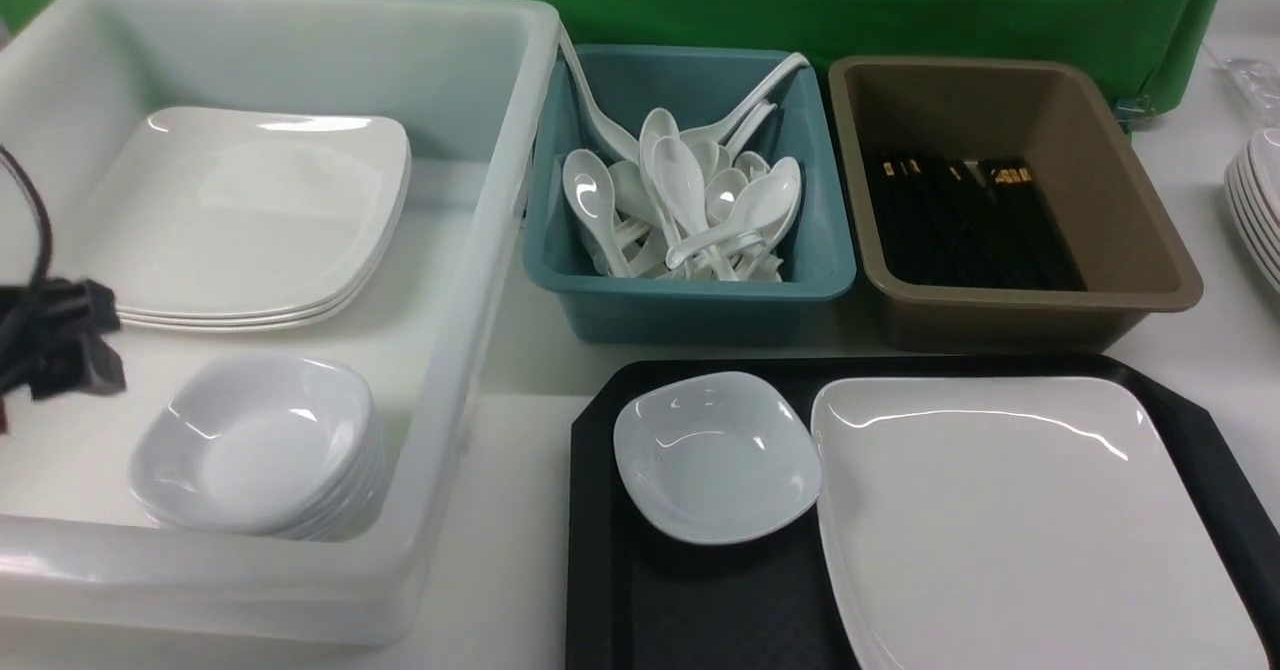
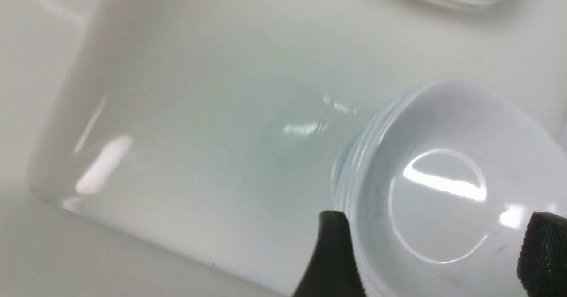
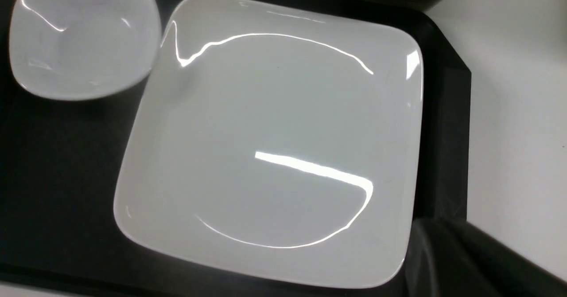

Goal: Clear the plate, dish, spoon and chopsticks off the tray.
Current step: Use the left arm to put the small plate into the large storage box on the left, then use the left arm to grab a small plate from the dinner plate

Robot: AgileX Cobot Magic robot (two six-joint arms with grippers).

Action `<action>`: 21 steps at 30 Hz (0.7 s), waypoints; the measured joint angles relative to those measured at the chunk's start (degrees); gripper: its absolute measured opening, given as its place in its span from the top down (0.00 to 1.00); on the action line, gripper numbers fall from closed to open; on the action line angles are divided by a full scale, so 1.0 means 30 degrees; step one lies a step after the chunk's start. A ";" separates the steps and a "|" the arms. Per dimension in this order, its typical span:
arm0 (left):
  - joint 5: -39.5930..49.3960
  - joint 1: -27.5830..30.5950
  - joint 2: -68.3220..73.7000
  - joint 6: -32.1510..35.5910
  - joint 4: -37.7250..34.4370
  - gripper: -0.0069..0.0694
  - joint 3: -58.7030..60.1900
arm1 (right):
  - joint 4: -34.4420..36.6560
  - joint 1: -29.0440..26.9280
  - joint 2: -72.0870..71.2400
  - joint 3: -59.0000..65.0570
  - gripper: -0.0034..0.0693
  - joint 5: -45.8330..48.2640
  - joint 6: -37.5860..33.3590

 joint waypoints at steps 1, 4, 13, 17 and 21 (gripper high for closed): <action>0.0246 -0.0100 -0.0355 0.0396 -0.0712 0.25 -0.0828 | 0.0000 0.0000 0.0000 0.0000 0.93 0.0000 0.0000; 0.0093 -0.2209 -0.0619 0.2904 -0.4447 0.45 -0.2316 | 0.0017 0.0000 0.0000 0.0000 0.93 0.0000 0.0000; -0.1525 -1.3321 0.2707 0.5043 -0.4341 0.90 -0.2763 | 0.0024 0.0000 0.0000 0.0000 0.92 0.0153 0.0000; -0.1867 -1.6623 0.5536 0.4823 -0.2282 0.90 -0.3287 | 0.0024 0.0000 0.0000 0.0000 0.92 0.0390 0.0000; -0.1835 -1.9121 0.8916 0.4173 0.1004 0.81 -0.4552 | 0.0024 0.0000 0.0000 0.0000 0.92 0.0503 0.0000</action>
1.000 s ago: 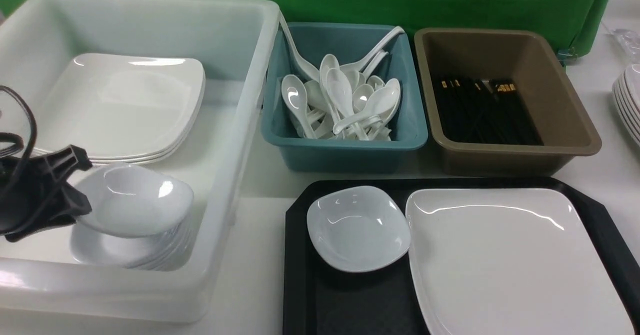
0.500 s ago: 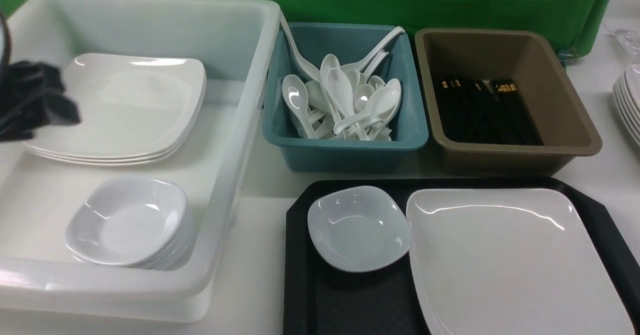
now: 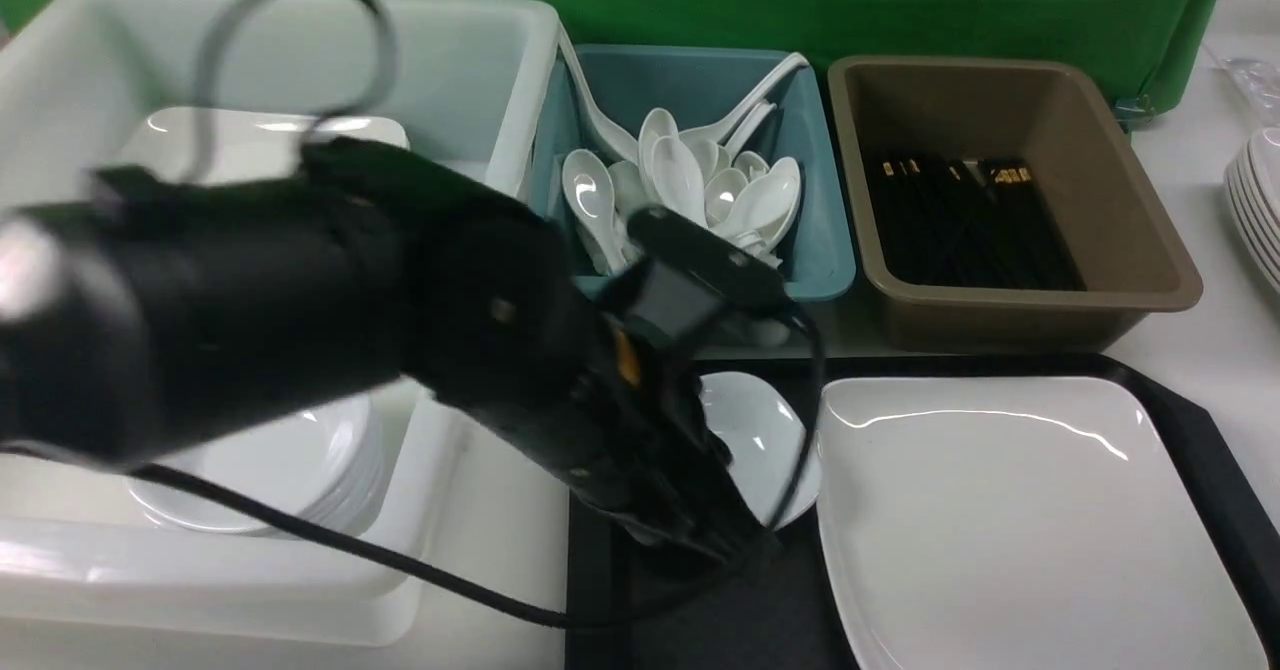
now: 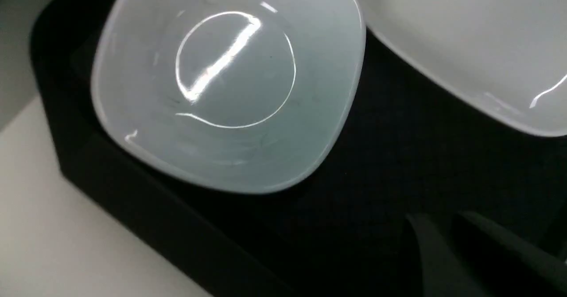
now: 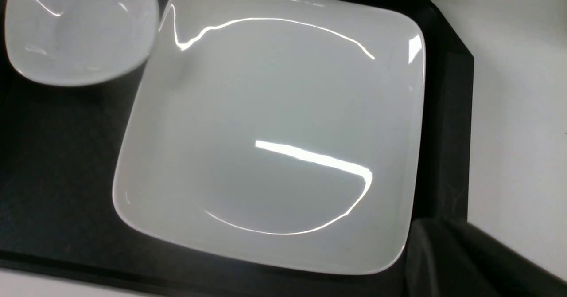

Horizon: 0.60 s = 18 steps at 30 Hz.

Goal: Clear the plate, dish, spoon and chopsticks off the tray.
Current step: Use the left arm to grab a small plate from the dinner plate

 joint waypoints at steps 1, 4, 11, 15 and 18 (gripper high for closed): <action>-0.0046 -0.0287 0.0524 -0.0084 0.0533 0.78 -0.0205 | 0.0000 0.0000 0.0000 0.0000 0.92 0.0000 0.0000; -0.0319 -0.0888 0.2045 -0.0397 0.1946 0.63 -0.0705 | 0.0000 0.0000 0.0000 0.0000 0.91 0.0000 0.0000; -0.1289 -0.0912 0.4271 -0.0557 0.3780 0.28 -0.0873 | 0.0000 0.0000 0.0000 0.0000 0.91 0.0000 0.0000; -0.2232 -0.0912 0.4883 -0.1123 0.4794 0.20 -0.0889 | 0.0000 0.0000 0.0000 0.0000 0.90 -0.0040 0.0000; -0.2499 -0.0912 0.5073 -0.1342 0.5012 0.20 -0.0889 | 0.0000 0.0000 0.0000 0.0000 0.90 -0.0109 0.0000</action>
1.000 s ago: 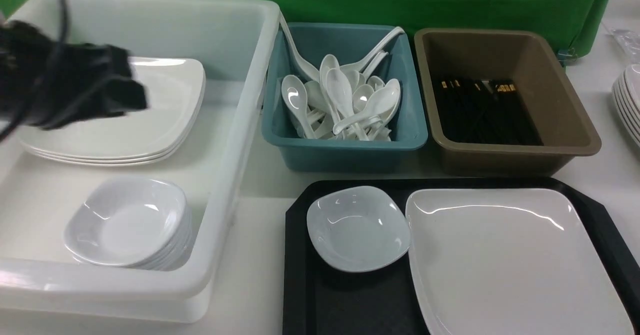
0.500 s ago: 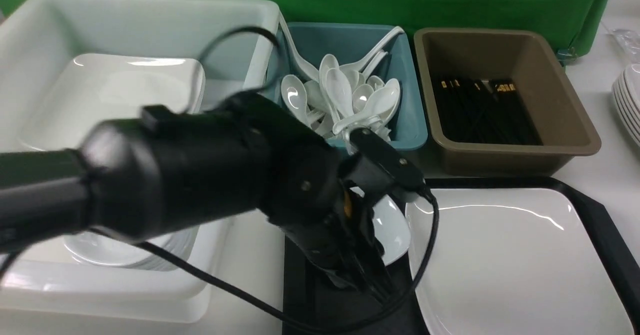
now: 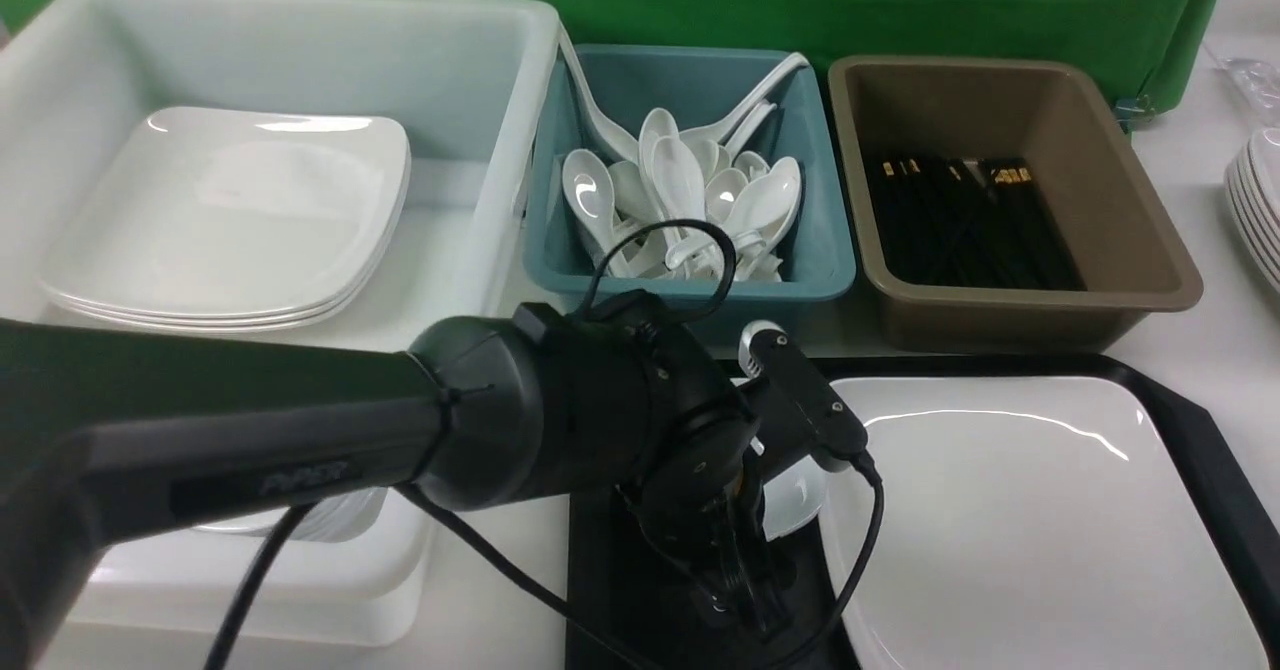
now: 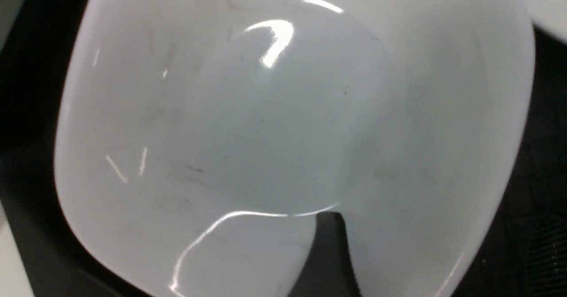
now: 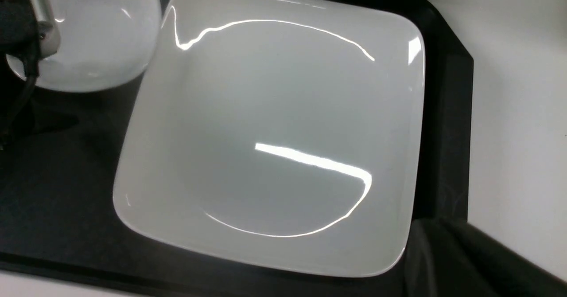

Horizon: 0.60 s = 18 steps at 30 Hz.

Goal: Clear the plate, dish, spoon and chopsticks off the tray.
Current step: Use the left arm to grab a small plate from the dinner plate

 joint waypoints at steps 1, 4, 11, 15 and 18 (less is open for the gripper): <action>-0.0177 0.0000 0.0137 -0.0054 0.0134 0.21 0.0000 | 0.0000 0.0000 0.0000 0.0000 0.90 -0.0044 0.0000; -0.0311 0.0000 0.0250 -0.0095 0.0541 0.28 0.0000 | 0.0000 0.0000 0.0000 0.0000 0.90 -0.0063 0.0000; -0.1044 -0.0017 0.0235 -0.0243 0.1476 0.72 -0.0054 | 0.0000 0.0000 0.0000 0.0000 0.90 -0.0169 0.0000; -0.1179 -0.0059 -0.0078 -0.0636 0.1741 0.82 -0.0209 | 0.0000 0.0000 0.0000 0.0000 0.89 -0.0189 0.0000; -0.0916 -0.0059 -0.0737 -0.0767 0.1331 0.84 -0.0209 | 0.0000 0.0000 0.0000 0.0000 0.88 -0.0189 0.0000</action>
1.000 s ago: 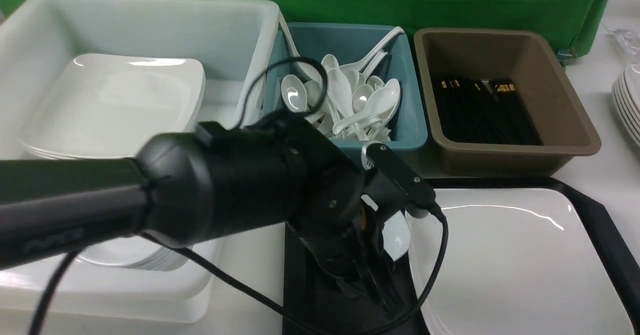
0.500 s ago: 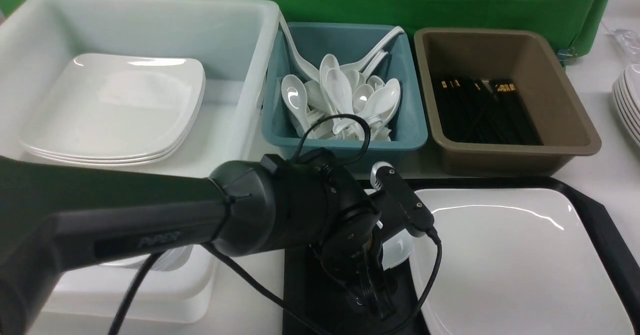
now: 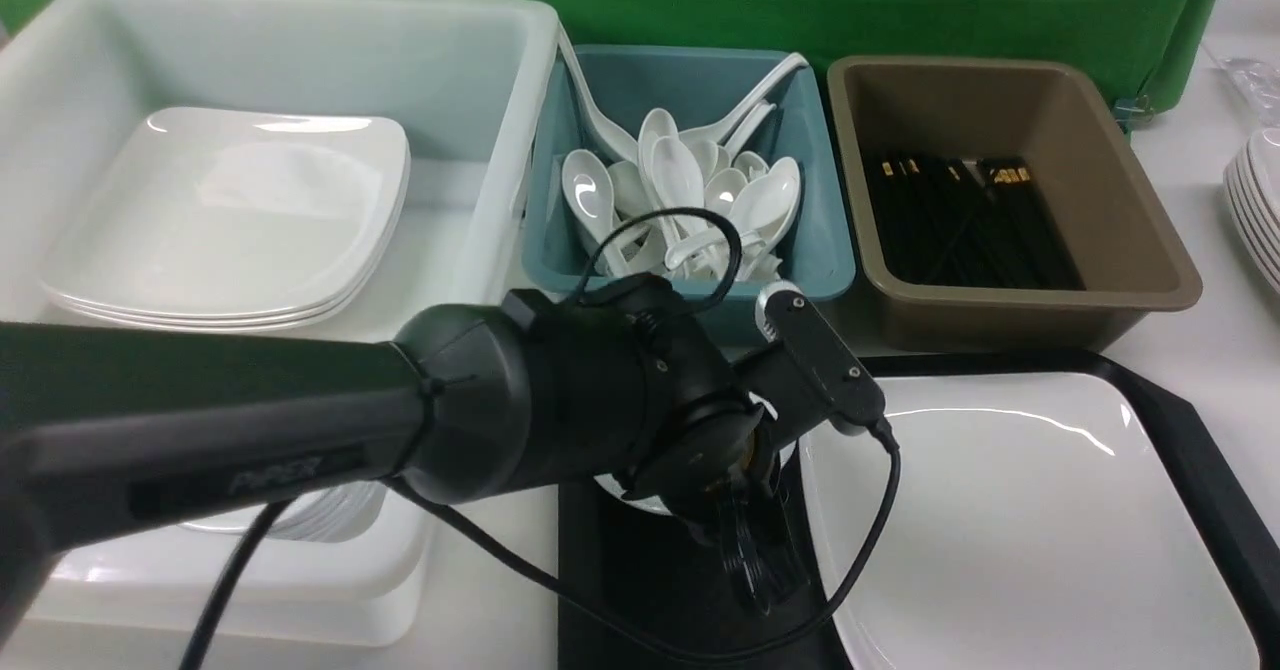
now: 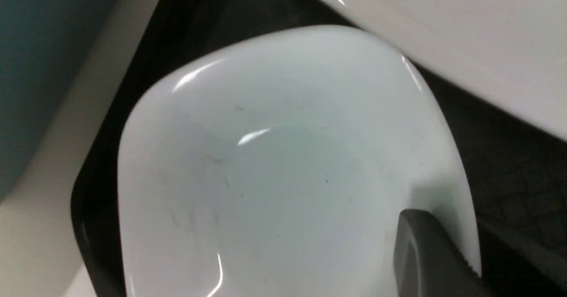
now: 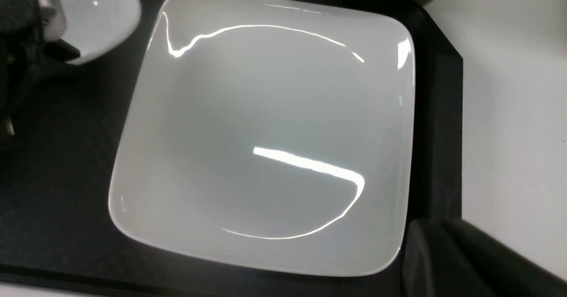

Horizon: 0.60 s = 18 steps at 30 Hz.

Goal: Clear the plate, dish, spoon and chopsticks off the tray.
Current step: Use the left arm to grab a small plate from the dinner plate, then use the left arm to put the small plate into the large storage box on the left

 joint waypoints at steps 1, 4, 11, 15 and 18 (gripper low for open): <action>0.0202 0.0000 -0.0529 -0.0198 -0.0448 0.86 0.0019 | 0.0000 0.0000 0.0000 0.0000 0.88 0.0000 0.0000; 0.0441 0.0000 -0.1371 -0.0392 -0.1238 0.87 0.0019 | 0.0000 0.0000 0.0000 0.0000 0.88 0.0000 0.0000; 0.1060 0.0000 -0.4802 -0.0874 -0.3064 0.89 0.0055 | 0.0000 0.0000 0.0000 0.0000 0.86 0.0000 0.0000; 0.2261 0.0041 -0.6822 -0.1875 -0.2319 0.89 -0.0472 | 0.0000 0.0000 0.0000 0.0000 0.86 0.0000 0.0000; 0.3739 0.0584 -0.8886 -0.3441 -0.0434 0.89 -0.1353 | 0.0000 0.0000 0.0000 0.0000 0.86 0.0000 0.0000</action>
